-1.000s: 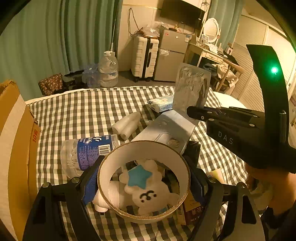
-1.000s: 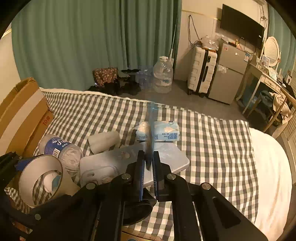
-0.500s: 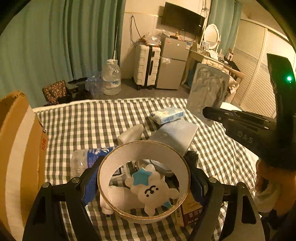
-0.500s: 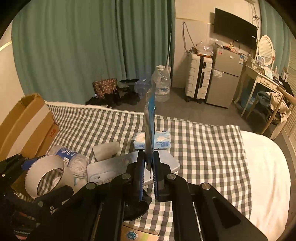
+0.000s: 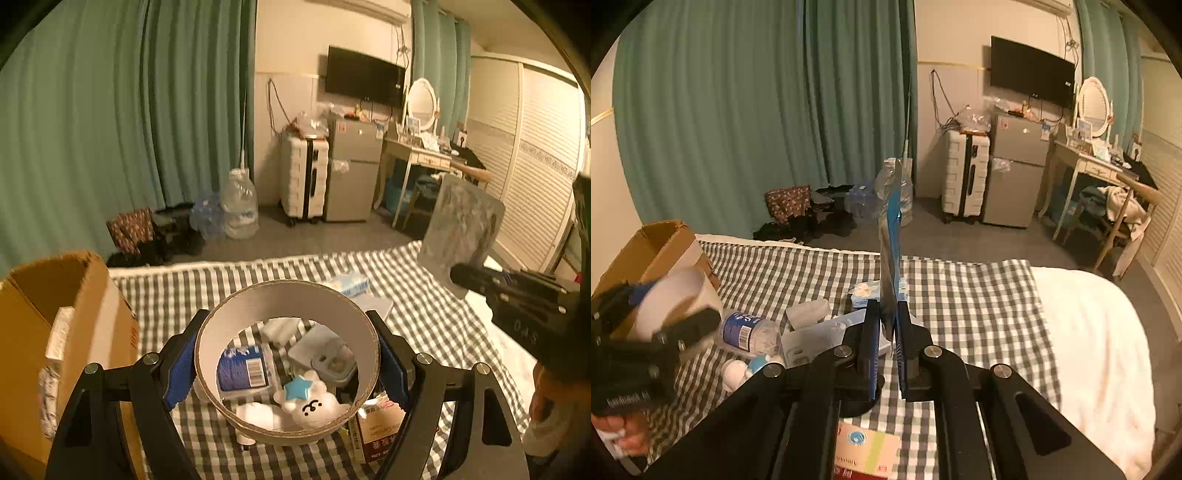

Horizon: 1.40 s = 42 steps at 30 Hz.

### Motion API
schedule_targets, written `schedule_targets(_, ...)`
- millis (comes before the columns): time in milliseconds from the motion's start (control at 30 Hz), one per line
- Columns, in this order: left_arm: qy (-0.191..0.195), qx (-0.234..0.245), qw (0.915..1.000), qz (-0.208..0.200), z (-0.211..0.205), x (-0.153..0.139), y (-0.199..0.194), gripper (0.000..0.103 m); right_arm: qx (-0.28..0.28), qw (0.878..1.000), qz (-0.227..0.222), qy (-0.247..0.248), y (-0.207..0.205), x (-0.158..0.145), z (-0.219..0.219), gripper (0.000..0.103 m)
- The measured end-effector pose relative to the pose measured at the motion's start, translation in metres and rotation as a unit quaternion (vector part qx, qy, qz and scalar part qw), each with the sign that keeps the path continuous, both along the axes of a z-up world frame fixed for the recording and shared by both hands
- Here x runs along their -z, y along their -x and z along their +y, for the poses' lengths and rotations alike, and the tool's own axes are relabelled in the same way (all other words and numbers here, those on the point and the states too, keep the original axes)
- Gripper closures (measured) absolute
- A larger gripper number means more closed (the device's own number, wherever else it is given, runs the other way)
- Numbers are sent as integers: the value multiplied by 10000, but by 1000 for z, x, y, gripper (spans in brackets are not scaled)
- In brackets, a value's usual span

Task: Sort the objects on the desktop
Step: 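Grasp the silver foil blister tray with the right tool while the left tool grasps the white tape roll, then carry the foil tray and tape roll with both tools to the cardboard box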

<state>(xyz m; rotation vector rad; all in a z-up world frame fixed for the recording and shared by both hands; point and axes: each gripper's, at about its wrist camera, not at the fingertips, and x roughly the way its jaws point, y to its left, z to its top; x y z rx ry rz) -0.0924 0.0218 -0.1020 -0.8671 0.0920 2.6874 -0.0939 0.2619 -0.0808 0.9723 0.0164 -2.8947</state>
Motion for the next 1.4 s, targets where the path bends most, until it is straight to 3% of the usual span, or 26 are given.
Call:
schedule_targets(400, -107, -86, 9964, 840, -14, -62, -34, 20, 54, 9984, 549, -79, -36, -61, -14, 96)
schedule_targets(633, -267, -223, 9942, 1014, -36, -88, -45, 20, -46, 9963, 858, 59, -49, -92, -36, 95)
schedule_targets(867, -161, -547, 9906, 1244, -73, -112, -56, 20, -262, 9945, 1007, 72, -57, -108, -68, 95)
schedule_targets(1233, 128, -1138, 9838, 1382, -136, -117, -54, 20, -711, 9895, 1257, 109, -62, -122, -137, 95)
schedule_targets(1400, 114, -964, 9842, 1483, -154, -112, -51, 20, -839, 9876, 1319, 160, -63, -124, -163, 95)
